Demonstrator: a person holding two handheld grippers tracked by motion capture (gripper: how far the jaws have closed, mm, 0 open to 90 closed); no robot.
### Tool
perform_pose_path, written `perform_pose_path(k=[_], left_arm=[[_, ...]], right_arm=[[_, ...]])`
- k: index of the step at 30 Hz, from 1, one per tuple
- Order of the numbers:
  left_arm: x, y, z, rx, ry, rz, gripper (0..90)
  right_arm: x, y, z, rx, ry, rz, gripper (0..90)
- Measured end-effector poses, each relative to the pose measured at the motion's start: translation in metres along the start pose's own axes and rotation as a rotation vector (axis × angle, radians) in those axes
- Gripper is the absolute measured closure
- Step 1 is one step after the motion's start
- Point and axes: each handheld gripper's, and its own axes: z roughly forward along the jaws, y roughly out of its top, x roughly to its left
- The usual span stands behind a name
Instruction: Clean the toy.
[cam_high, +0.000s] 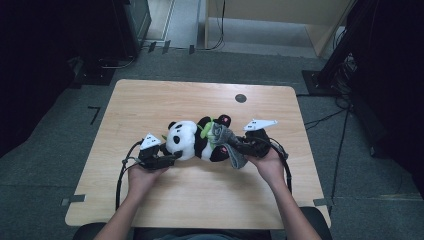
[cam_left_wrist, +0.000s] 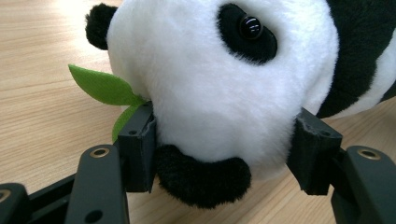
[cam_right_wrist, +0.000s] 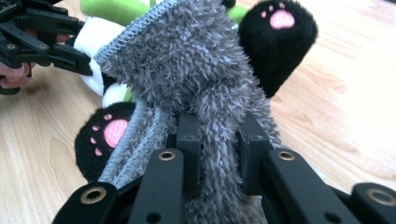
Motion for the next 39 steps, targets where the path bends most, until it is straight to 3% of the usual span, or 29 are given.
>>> perform_pose_path(k=[5,8,12,16,18,23,26,32,34,37,39], left_arm=[[0.0,0.0,0.0,0.002,-0.002,-0.002,35.1],[0.0,0.0,0.0,0.0,0.0,-0.008,34.7],[0.0,0.0,0.0,-0.002,0.0,-0.012,34.5],[0.0,0.0,0.0,-0.001,0.0,-0.012,34.4],[0.0,0.0,0.0,-0.002,0.0,-0.012,34.4],[-0.001,0.001,0.0,-0.002,0.0,-0.017,34.5],[-0.001,0.001,0.0,-0.006,0.002,-0.017,34.5],[-0.001,0.001,0.0,-0.005,0.001,-0.015,35.0],[0.0,0.001,0.0,-0.003,0.001,-0.015,35.3],[0.0,0.001,-0.001,0.001,0.0,-0.02,35.8],[0.0,0.001,-0.001,0.002,0.001,-0.021,36.1]], right_arm=[[-0.004,-0.002,-0.003,0.015,-0.024,0.006,75.6],[-0.005,0.002,-0.011,-0.02,-0.015,0.019,75.9],[0.004,0.018,-0.021,-0.072,0.011,-0.011,76.1],[0.016,0.037,-0.02,-0.099,0.045,-0.052,76.1],[0.026,0.052,-0.011,-0.1,0.074,-0.087,76.1],[0.046,0.072,0.004,-0.102,0.129,-0.137,76.1],[0.063,0.084,0.021,-0.076,0.134,-0.199,76.1],[0.079,0.102,0.064,-0.016,0.161,-0.204,76.2],[0.081,0.102,0.078,0.032,0.159,-0.209,76.2],[0.082,0.097,0.088,0.097,0.174,-0.206,76.4],[0.082,0.092,0.086,0.112,0.182,-0.214,76.6]])
